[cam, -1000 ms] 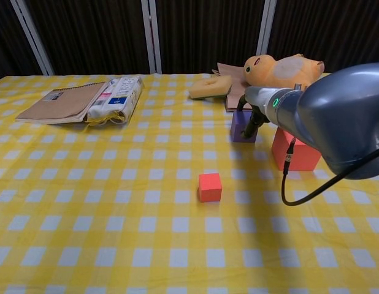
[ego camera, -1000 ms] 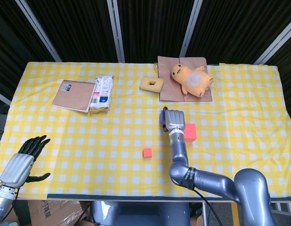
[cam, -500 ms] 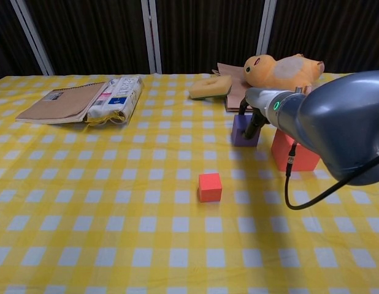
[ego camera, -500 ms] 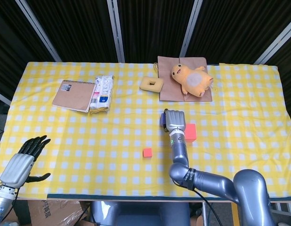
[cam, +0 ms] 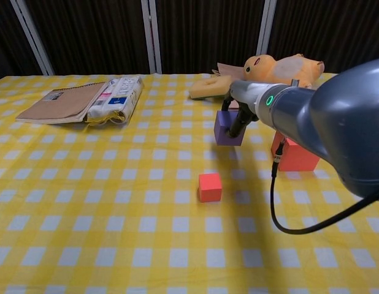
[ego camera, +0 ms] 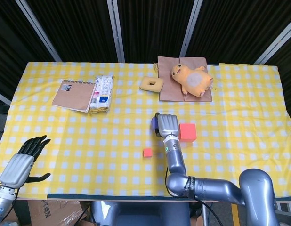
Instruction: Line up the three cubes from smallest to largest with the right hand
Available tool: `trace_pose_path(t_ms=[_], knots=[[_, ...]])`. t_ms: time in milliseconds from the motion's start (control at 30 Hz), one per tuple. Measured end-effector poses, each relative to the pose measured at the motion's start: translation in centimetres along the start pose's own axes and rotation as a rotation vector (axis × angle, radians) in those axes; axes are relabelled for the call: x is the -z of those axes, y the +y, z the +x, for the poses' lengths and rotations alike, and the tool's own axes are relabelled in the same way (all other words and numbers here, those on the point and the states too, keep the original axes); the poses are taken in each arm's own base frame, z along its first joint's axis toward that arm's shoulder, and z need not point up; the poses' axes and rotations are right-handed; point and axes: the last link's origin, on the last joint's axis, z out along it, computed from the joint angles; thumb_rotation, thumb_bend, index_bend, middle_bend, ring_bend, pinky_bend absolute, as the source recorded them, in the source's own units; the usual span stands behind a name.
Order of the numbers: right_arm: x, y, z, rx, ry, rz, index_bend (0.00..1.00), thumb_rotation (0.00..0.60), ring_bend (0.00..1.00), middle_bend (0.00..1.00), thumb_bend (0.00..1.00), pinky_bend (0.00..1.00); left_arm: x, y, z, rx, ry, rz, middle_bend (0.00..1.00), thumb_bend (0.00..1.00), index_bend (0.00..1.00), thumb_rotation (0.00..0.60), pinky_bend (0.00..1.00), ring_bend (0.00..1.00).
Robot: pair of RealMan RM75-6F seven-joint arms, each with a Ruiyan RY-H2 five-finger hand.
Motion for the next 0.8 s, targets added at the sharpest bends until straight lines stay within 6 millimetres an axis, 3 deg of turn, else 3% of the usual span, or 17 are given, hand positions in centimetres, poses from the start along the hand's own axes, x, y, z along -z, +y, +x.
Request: trace_pose_path(t_ms=[233, 800], knots=[[1.7, 1.1, 0.0, 0.007, -0.007, -0.018, 0.45, 0.600, 1.00, 0.98, 0.52, 1.00, 0.0, 0.1, 0.0, -0.001, 0.002, -0.005, 0.00, 0.00, 0.00, 0.600, 0.00, 0.00], [2.1, 2.9, -1.2, 0.011, -0.032, -0.043, 0.45, 0.600, 1.00, 0.98, 0.52, 1.00, 0.0, 0.1, -0.1, -0.007, 0.004, -0.003, 0.00, 0.00, 0.00, 0.600, 0.00, 0.00]])
